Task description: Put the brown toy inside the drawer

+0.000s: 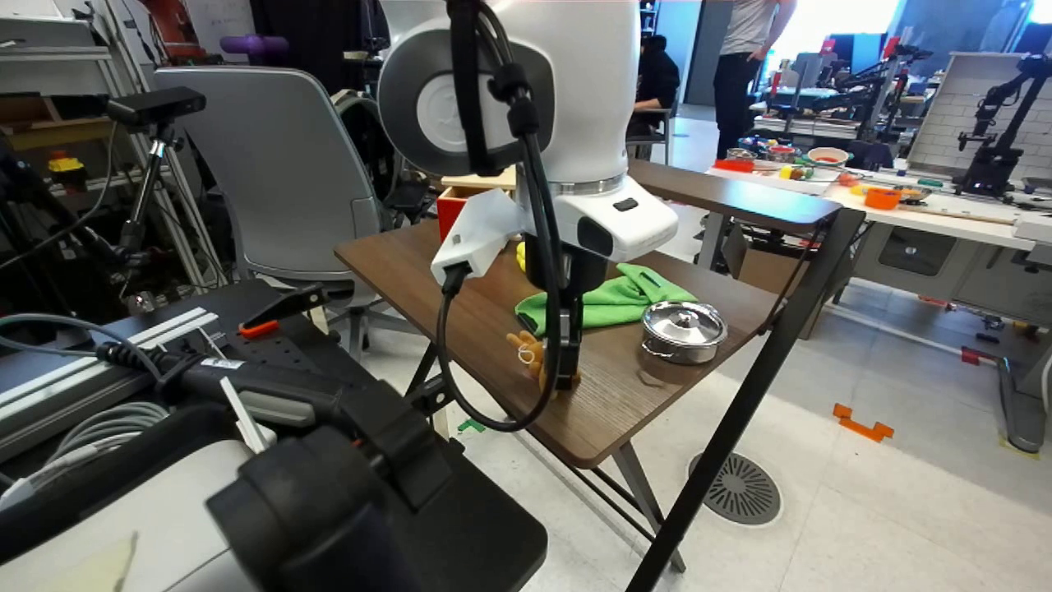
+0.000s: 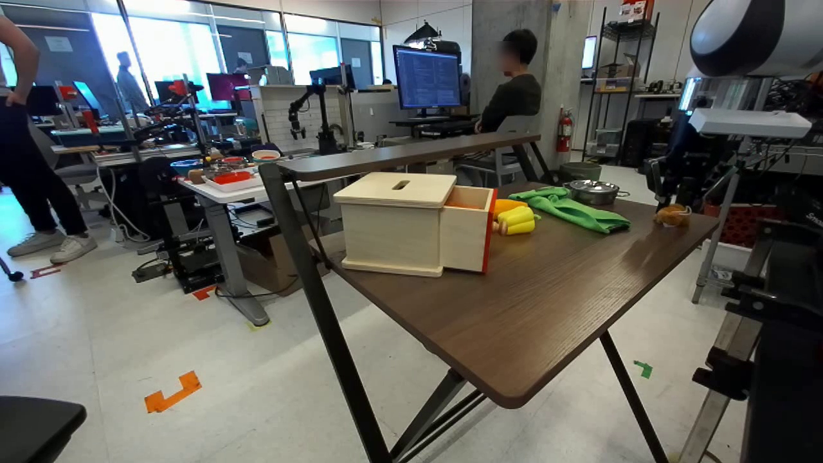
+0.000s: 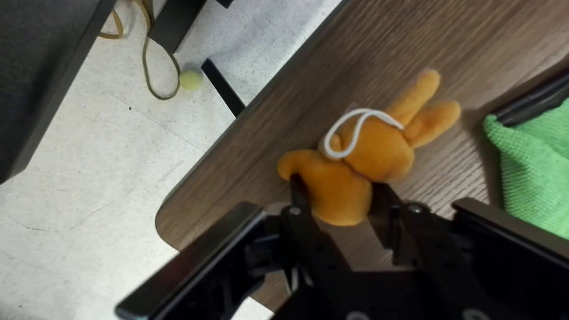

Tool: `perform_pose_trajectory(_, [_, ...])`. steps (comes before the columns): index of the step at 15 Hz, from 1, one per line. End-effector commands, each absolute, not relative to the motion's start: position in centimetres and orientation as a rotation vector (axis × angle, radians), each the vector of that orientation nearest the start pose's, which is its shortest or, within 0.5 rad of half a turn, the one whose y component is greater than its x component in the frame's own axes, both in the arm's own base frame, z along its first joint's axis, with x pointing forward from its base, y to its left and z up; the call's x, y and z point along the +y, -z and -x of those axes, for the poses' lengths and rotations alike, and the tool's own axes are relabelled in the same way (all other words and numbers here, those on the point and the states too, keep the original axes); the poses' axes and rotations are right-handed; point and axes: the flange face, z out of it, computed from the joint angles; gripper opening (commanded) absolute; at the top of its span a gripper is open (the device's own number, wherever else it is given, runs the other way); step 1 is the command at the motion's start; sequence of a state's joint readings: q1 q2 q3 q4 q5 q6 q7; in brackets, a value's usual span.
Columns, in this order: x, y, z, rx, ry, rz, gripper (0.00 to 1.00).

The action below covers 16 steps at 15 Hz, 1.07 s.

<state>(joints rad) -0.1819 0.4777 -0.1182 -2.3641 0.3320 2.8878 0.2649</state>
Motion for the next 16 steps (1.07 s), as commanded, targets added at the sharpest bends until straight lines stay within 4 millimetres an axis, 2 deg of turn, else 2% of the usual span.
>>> perform_pose_trajectory(1, [-17.4, -12.6, -47.8, 1.313, 0.089, 2.800, 0.06])
perform_pose_trajectory(2, [-17.4, -12.7, -47.8, 1.314, 0.091, 2.796, 0.02])
perform_pose_trajectory(3, [-17.4, -13.0, -47.8, 1.312, 0.094, 2.790, 0.01])
perform_pose_trajectory(4, [-17.4, -13.6, -47.9, 1.311, 0.097, 2.780, 0.04])
perform_pose_trajectory(5, [-17.3, -14.2, -48.0, 1.304, 0.104, 2.771, 0.02])
perform_pose_trajectory(9, [-15.9, -17.6, -49.1, 1.234, 0.201, 2.759, 0.03])
perform_pose_trajectory(12, [-13.7, -20.2, -50.9, 1.143, 0.268, 2.745, 0.03])
perform_pose_trajectory(16, [-9.0, -23.7, -54.3, 0.964, 0.399, 2.742, 0.03])
